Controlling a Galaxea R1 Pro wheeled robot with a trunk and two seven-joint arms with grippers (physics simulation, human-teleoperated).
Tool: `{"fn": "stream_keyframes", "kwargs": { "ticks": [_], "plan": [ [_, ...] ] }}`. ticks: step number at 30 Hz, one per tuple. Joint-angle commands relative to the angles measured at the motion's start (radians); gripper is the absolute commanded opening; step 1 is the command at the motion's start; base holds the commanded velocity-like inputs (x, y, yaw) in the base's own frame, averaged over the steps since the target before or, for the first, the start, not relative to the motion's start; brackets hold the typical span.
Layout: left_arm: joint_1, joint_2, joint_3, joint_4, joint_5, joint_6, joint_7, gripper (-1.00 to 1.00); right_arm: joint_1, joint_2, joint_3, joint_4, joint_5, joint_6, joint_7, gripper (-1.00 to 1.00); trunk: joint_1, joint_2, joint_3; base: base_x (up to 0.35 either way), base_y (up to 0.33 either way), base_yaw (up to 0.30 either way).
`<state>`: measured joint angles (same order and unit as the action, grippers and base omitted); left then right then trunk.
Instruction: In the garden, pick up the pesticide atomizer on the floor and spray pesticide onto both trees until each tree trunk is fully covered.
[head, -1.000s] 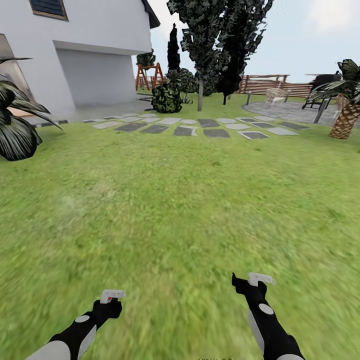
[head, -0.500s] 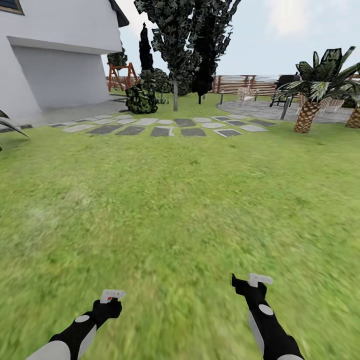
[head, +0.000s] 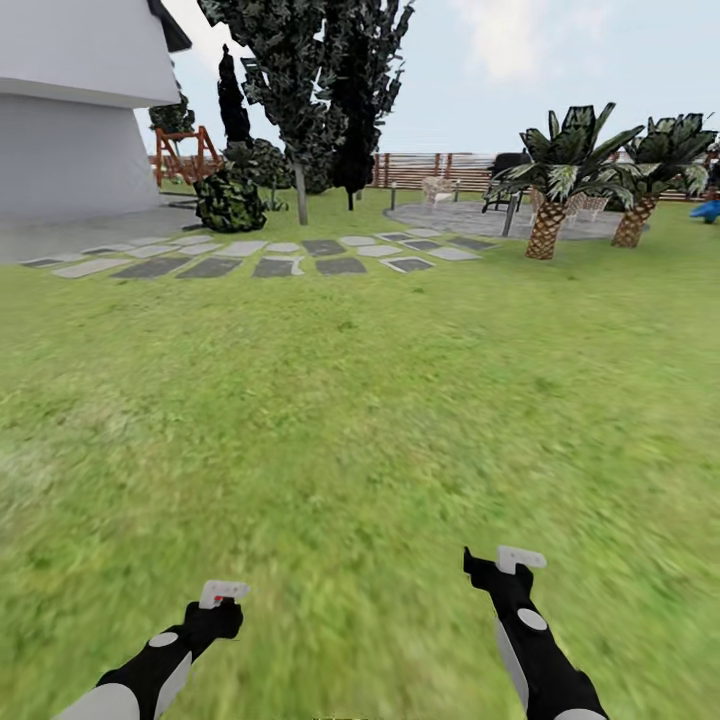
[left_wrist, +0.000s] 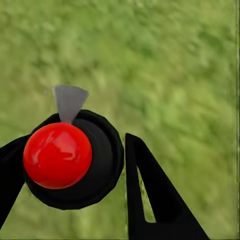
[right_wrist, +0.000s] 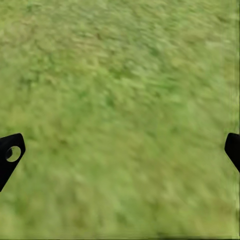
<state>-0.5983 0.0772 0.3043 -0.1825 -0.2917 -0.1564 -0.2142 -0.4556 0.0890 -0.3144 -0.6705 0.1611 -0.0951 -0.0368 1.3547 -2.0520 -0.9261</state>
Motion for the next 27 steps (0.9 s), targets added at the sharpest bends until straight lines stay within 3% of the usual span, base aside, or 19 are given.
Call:
{"fn": "stream_keyframes", "kwargs": {
  "ticks": [1,27],
  "plan": [
    [0.0,0.0,0.0,0.0,0.0,0.0,0.0,-1.0,0.0,0.0,0.0,-0.001,0.0,0.0,0.0,1.0,0.0,0.0,0.001,-0.163,-0.134,-0.3],
    [0.0,0.001,-0.001,0.0,0.0,0.0,-0.001,-1.0,0.0,0.002,0.0,0.0,0.0,0.001,-0.003,1.0,0.0,0.0,0.018,-0.027,-0.017,-0.292]
  ]
}}
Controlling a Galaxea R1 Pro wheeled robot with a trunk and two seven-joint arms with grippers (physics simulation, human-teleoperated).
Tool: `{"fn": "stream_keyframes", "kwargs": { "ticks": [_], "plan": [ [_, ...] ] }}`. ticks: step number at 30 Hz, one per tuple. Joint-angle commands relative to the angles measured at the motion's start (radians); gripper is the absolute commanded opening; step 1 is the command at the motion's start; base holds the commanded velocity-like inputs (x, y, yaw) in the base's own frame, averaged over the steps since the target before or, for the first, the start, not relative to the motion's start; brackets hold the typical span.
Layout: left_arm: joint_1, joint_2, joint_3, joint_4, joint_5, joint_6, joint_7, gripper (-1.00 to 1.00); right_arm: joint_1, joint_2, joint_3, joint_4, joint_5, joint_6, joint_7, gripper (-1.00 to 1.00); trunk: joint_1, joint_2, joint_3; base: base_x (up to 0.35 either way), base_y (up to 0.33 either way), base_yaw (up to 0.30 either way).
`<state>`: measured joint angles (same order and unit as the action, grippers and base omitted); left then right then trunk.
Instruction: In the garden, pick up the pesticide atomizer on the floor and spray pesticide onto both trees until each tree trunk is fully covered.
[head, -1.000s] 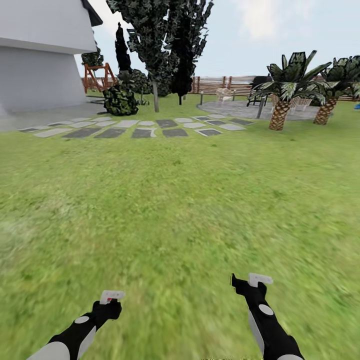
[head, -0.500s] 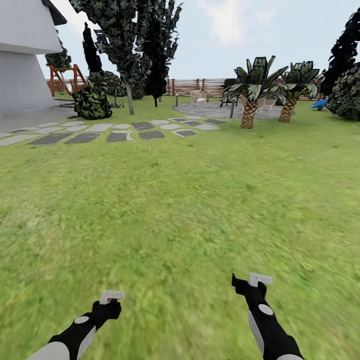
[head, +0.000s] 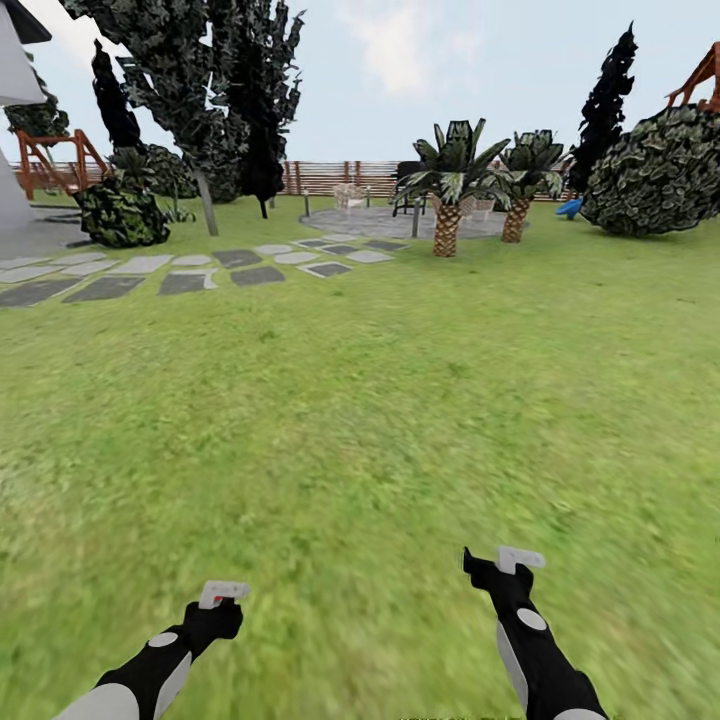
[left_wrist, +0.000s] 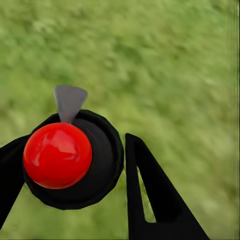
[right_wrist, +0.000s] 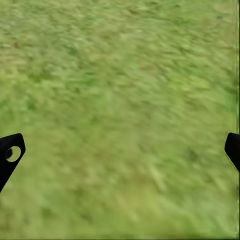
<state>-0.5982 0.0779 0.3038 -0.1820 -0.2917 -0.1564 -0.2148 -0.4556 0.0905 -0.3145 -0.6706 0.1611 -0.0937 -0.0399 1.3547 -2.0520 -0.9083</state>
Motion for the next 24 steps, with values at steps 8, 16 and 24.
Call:
{"fn": "stream_keyframes", "kwargs": {
  "ticks": [8,16,24],
  "plan": [
    [0.0,0.0,0.001,0.0,0.0,0.0,0.0,-1.0,0.0,-0.002,-0.002,0.0,0.0,0.0,0.0,1.0,0.0,0.0,0.0,0.0,0.0,-0.3],
    [0.0,0.006,0.0,0.0,0.0,0.0,0.0,-1.0,0.0,-0.002,-0.002,0.0,0.0,0.0,0.001,1.0,0.0,0.0,0.002,0.0,0.0,-0.3],
    [0.0,0.006,0.0,-0.001,0.0,0.0,0.0,-1.0,0.0,-0.002,-0.002,0.0,0.0,0.0,0.001,1.0,0.0,0.0,0.005,0.0,0.0,-0.3]
  ]
}}
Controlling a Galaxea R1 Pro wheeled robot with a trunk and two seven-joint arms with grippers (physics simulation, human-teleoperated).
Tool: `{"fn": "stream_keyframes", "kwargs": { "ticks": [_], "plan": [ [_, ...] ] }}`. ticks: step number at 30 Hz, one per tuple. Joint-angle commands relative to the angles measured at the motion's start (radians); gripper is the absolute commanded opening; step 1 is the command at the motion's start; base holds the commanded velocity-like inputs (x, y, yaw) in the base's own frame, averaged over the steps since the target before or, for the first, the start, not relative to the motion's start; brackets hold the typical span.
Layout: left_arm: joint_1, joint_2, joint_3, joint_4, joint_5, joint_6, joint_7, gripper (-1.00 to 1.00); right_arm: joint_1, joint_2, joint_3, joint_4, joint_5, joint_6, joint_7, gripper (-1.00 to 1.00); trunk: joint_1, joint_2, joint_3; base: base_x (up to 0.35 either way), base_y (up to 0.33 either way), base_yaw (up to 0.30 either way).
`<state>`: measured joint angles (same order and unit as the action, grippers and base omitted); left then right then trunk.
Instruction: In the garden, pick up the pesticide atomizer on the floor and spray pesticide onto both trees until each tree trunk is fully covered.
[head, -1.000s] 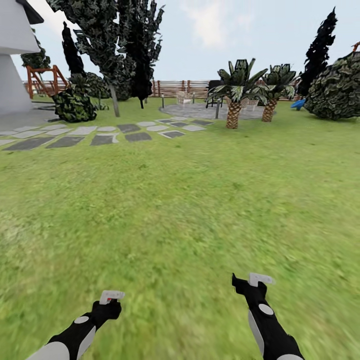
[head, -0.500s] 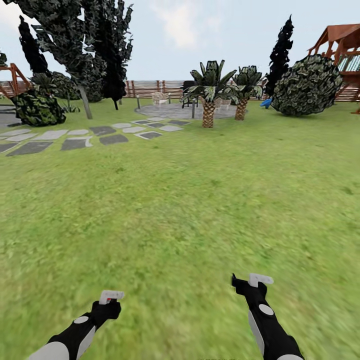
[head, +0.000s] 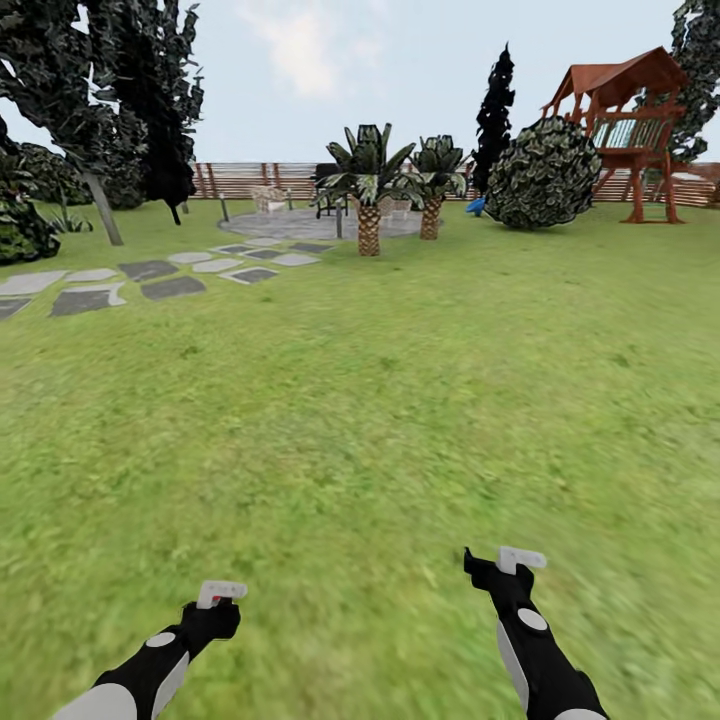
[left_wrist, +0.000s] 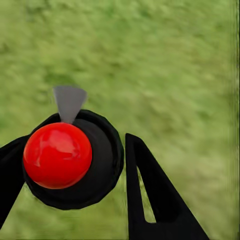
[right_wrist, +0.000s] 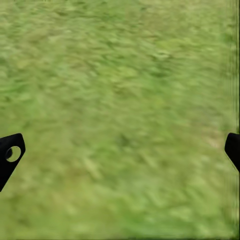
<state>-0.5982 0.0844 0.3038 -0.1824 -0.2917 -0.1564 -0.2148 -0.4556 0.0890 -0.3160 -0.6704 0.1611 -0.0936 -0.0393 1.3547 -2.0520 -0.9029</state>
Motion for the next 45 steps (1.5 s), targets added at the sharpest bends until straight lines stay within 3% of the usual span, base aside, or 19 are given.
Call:
{"fn": "stream_keyframes", "kwargs": {
  "ticks": [1,45],
  "plan": [
    [0.0,0.0,0.0,0.0,0.0,0.0,0.0,-1.0,0.0,0.0,0.0,0.0,0.0,0.0,0.0,1.0,0.0,0.0,0.0,0.0,0.0,-0.3],
    [0.0,0.0,0.001,0.0,0.0,0.0,0.001,-1.0,0.0,0.0,0.0,0.0,0.0,0.0,0.0,1.0,0.0,0.0,0.005,0.0,0.0,-0.3]
  ]
}}
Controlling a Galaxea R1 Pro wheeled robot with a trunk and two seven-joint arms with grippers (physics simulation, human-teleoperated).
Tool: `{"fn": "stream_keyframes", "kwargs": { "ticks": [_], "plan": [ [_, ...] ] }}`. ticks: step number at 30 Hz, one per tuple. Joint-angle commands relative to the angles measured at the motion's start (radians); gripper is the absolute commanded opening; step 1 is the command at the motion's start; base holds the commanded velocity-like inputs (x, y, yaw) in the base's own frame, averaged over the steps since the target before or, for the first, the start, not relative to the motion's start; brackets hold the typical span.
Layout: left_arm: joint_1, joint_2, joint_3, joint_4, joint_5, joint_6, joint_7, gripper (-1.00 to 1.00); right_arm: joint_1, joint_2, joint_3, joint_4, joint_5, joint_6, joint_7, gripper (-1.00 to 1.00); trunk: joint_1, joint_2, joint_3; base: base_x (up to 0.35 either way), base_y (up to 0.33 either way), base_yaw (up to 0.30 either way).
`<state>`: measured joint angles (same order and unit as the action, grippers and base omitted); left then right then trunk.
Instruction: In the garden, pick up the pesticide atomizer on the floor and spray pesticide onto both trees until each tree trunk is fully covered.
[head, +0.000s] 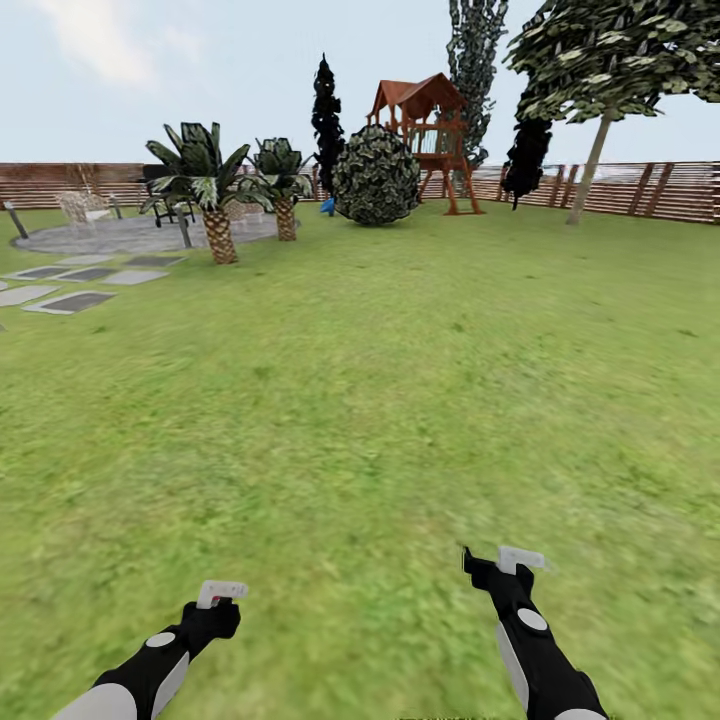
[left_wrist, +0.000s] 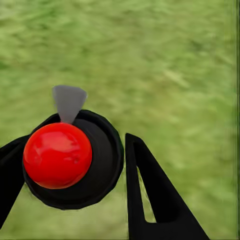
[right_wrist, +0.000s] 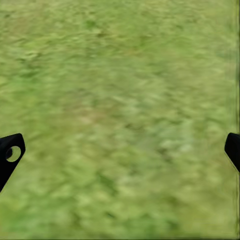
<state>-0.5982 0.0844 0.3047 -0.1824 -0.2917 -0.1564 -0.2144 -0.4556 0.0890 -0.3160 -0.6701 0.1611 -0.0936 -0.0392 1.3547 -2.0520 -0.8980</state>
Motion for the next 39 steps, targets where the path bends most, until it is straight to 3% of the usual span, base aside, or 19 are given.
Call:
{"fn": "stream_keyframes", "kwargs": {
  "ticks": [1,7,39],
  "plan": [
    [0.0,0.0,0.0,0.0,0.0,0.0,0.0,-1.0,0.0,0.0,0.0,0.0,0.0,0.0,0.0,1.0,0.0,0.0,0.0,0.0,0.0,-0.3],
    [0.0,0.0,0.001,0.0,0.001,0.0,0.0,-1.0,0.0,0.0,0.0,0.0,0.0,0.0,0.0,1.0,0.0,0.0,0.0,0.0,0.0,-0.3],
    [0.0,0.002,0.001,0.0,0.001,0.003,0.0,-1.0,0.0,0.0,0.0,0.001,0.0,0.0,0.0,1.0,-0.115,0.21,0.094,0.0,0.0,-0.299]
  ]
}}
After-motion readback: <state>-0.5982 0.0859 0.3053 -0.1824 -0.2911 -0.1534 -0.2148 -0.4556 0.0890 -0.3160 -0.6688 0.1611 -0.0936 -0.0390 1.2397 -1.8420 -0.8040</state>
